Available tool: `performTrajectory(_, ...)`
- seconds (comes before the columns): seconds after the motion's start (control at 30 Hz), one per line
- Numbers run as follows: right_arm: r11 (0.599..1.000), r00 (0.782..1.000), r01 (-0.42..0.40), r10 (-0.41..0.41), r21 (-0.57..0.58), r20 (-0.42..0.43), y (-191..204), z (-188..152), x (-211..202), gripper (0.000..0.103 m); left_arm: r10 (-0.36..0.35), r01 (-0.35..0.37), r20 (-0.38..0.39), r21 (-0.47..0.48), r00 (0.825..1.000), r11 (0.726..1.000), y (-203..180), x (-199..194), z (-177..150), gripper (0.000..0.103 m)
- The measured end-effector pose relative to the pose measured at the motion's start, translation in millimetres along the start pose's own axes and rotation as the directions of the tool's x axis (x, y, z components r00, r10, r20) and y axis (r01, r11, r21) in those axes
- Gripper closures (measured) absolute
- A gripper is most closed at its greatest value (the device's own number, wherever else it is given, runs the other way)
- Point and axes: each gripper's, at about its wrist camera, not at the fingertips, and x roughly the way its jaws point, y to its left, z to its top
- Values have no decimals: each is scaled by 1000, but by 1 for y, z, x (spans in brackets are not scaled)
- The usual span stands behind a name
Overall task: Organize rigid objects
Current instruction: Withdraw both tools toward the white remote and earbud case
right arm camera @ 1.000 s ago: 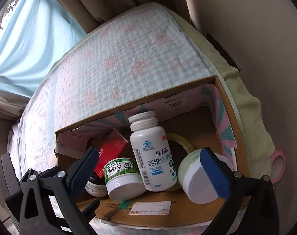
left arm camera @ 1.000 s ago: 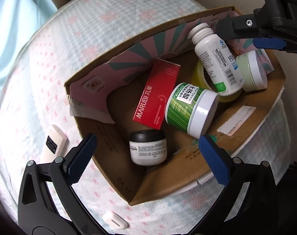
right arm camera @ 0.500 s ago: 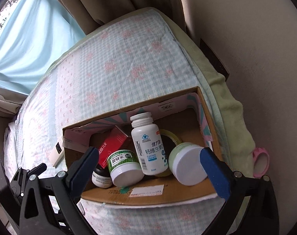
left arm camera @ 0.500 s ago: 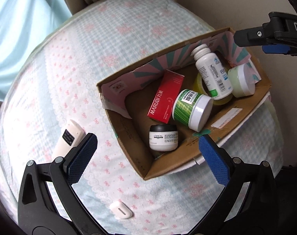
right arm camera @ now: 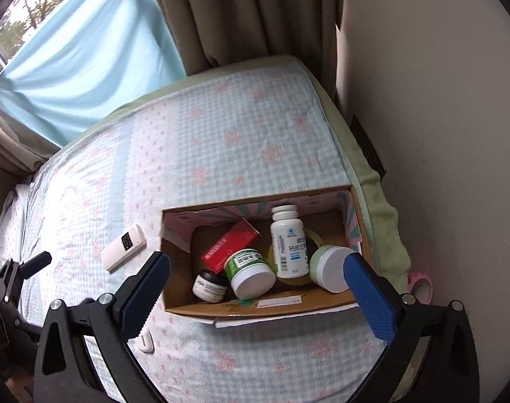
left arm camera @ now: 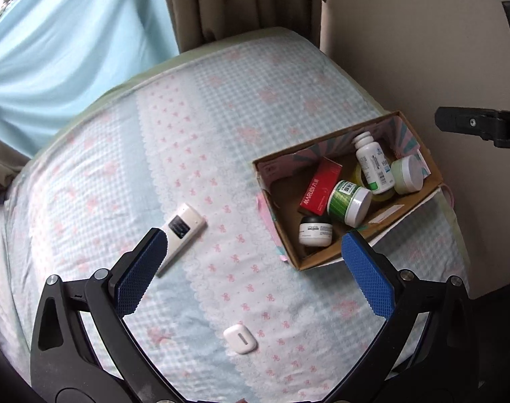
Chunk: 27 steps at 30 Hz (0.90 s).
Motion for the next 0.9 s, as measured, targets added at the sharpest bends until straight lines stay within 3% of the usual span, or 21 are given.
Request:
performTrajectory(0.33,997,992,31,-21,-77,120,101,-42,-52,0,9,-9,71,1,997,1000,95,-46,-34,0)
performTrajectory(0.63,998,996,65,-66,10,63,200,-97,-41,0,-100,91,91,101,991,991,183,-64,-62,0)
performTrajectory(0.9,984,995,93,-98,153,28,258,-145,-14,0,-165,154,38,210,986,966,234,-33,-64,0)
